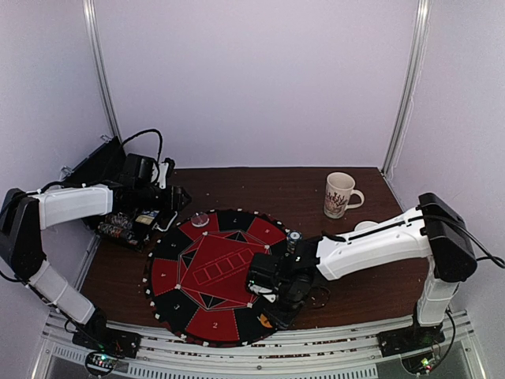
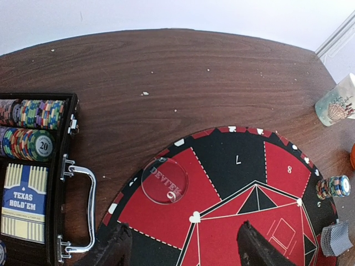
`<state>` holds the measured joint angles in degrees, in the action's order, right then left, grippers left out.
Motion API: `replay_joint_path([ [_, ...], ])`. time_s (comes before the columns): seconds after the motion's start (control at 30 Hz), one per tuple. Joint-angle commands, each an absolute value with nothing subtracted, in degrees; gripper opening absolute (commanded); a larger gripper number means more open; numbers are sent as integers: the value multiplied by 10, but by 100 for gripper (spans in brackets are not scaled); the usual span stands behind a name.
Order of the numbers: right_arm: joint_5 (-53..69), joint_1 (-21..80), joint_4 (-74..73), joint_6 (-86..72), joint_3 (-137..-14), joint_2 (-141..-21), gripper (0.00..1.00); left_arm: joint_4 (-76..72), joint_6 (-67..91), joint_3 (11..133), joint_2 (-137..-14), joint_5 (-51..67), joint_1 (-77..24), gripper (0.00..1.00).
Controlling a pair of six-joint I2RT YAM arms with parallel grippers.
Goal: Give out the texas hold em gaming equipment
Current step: Pick up the small blind button from the poker table mat, then place the small blind button at position8.
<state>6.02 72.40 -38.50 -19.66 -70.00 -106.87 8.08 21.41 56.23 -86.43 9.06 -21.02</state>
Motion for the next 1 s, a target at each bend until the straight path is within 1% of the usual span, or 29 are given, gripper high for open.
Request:
replay_joint_path([
  [0.0, 50, 728, -426, -188, -734, -1034, 31, 73, 202, 572, -859, 87, -213, 68],
  [0.2, 53, 708, -436, -174, -805, -1010, 30, 74, 202, 576, -859, 90, -212, 68],
  [0.37, 45, 631, -413, -140, -915, -1030, 30, 77, 200, 580, -860, 92, -213, 68],
  [0.53, -27, 531, -384, -133, -1023, -1117, 29, 85, 200, 580, -853, 91, -212, 68],
  [0.67, -70, 476, -353, -136, -1088, -1191, 28, 93, 196, 577, -849, 86, -212, 68],
  [0.87, -111, 457, -398, -123, -1196, -1313, 28, 98, 193, 578, -851, 81, -212, 68],
  [0.97, -120, 457, -421, -128, -1212, -1354, 28, 99, 191, 580, -857, 80, -213, 68],
])
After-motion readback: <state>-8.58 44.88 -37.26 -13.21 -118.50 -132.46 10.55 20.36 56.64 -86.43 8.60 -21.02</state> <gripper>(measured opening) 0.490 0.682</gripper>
